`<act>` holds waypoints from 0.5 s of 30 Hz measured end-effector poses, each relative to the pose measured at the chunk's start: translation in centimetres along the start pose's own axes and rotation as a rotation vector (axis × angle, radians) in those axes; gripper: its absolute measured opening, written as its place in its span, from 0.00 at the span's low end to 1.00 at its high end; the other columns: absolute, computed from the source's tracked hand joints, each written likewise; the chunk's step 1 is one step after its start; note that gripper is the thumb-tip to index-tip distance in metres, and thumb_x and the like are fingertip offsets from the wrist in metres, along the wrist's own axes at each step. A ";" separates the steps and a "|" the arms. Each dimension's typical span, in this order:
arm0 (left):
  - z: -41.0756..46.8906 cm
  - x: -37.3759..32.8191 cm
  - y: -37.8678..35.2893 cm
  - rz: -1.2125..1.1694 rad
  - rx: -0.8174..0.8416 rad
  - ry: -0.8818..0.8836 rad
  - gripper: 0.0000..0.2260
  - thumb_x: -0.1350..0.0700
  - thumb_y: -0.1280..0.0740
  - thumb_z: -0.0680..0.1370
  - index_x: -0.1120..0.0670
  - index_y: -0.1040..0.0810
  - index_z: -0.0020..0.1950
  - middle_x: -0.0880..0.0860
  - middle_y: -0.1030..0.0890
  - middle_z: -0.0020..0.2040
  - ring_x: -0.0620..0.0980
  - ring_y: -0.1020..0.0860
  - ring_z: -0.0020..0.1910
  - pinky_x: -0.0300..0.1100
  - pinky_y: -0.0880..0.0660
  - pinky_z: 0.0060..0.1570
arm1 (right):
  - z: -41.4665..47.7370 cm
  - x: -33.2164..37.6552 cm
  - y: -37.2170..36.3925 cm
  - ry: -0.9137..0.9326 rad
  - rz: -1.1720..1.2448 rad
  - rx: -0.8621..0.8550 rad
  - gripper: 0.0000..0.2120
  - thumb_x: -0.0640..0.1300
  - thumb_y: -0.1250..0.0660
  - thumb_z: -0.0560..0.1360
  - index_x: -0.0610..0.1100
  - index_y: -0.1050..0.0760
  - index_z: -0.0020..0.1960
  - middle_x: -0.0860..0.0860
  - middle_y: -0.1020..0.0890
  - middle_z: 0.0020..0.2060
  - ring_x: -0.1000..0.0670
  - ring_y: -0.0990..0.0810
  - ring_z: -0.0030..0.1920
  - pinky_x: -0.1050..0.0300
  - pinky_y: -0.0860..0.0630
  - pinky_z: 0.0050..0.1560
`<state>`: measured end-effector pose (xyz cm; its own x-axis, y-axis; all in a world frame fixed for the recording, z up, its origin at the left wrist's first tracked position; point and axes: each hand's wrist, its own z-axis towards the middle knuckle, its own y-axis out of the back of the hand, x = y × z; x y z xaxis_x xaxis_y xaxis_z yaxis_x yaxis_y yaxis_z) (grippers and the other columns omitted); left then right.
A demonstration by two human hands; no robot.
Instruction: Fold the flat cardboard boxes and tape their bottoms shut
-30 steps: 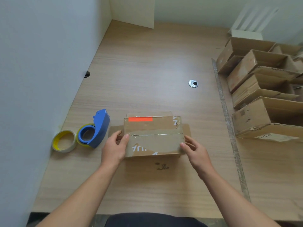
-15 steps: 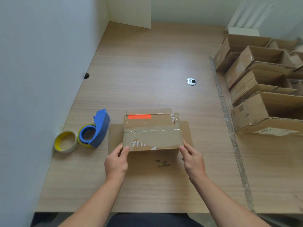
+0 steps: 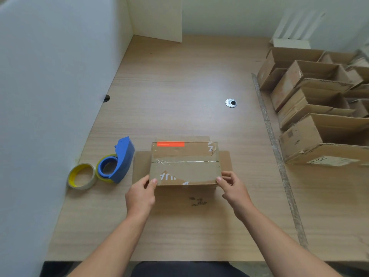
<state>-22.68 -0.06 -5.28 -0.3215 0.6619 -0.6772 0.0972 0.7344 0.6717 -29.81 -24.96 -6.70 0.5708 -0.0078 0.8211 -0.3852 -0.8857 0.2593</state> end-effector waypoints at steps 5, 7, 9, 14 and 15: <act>0.7 0.3 0.3 0.003 0.081 -0.041 0.08 0.51 0.33 0.78 0.53 0.21 0.42 0.48 0.19 0.37 0.53 0.23 0.43 0.45 0.29 0.42 | 0.4 2.7 1.1 -0.125 0.016 0.083 0.23 0.60 0.38 0.80 0.66 0.38 0.74 0.57 0.25 0.60 0.52 0.23 0.54 0.48 0.25 0.56; 0.9 -0.1 0.6 -0.064 0.152 -0.053 0.03 0.51 0.30 0.78 0.46 0.19 0.51 0.44 0.17 0.45 0.47 0.21 0.48 0.43 0.27 0.49 | 0.8 3.4 1.1 -0.110 0.004 0.103 0.20 0.57 0.39 0.82 0.62 0.34 0.73 0.59 0.26 0.62 0.53 0.24 0.56 0.50 0.25 0.55; 1.1 -0.8 0.6 -0.151 0.185 -0.055 0.09 0.50 0.29 0.77 0.48 0.22 0.56 0.44 0.18 0.50 0.45 0.21 0.52 0.43 0.27 0.53 | 1.1 3.8 0.7 -0.054 0.055 0.100 0.15 0.50 0.39 0.83 0.59 0.29 0.69 0.58 0.21 0.60 0.59 0.22 0.52 0.56 0.24 0.50; 2.0 -3.3 1.2 -0.266 0.158 -0.086 0.12 0.48 0.31 0.79 0.50 0.25 0.59 0.43 0.21 0.51 0.47 0.22 0.55 0.41 0.29 0.51 | 1.3 3.9 0.7 0.023 0.181 0.042 0.15 0.38 0.39 0.81 0.51 0.23 0.63 0.57 0.16 0.51 0.58 0.18 0.47 0.62 0.24 0.42; 2.2 -3.8 1.5 -0.271 0.155 -0.097 0.15 0.47 0.32 0.79 0.51 0.26 0.63 0.44 0.22 0.53 0.47 0.23 0.57 0.42 0.29 0.54 | 1.4 3.8 0.9 0.010 0.224 0.034 0.15 0.39 0.39 0.80 0.50 0.23 0.63 0.55 0.15 0.51 0.54 0.18 0.49 0.58 0.24 0.45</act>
<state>-19.28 -1.17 -2.36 -0.2650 0.4447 -0.8556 0.1649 0.8951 0.4141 -26.99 -26.40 -4.02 0.4666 -0.2020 0.8611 -0.4767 -0.8775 0.0525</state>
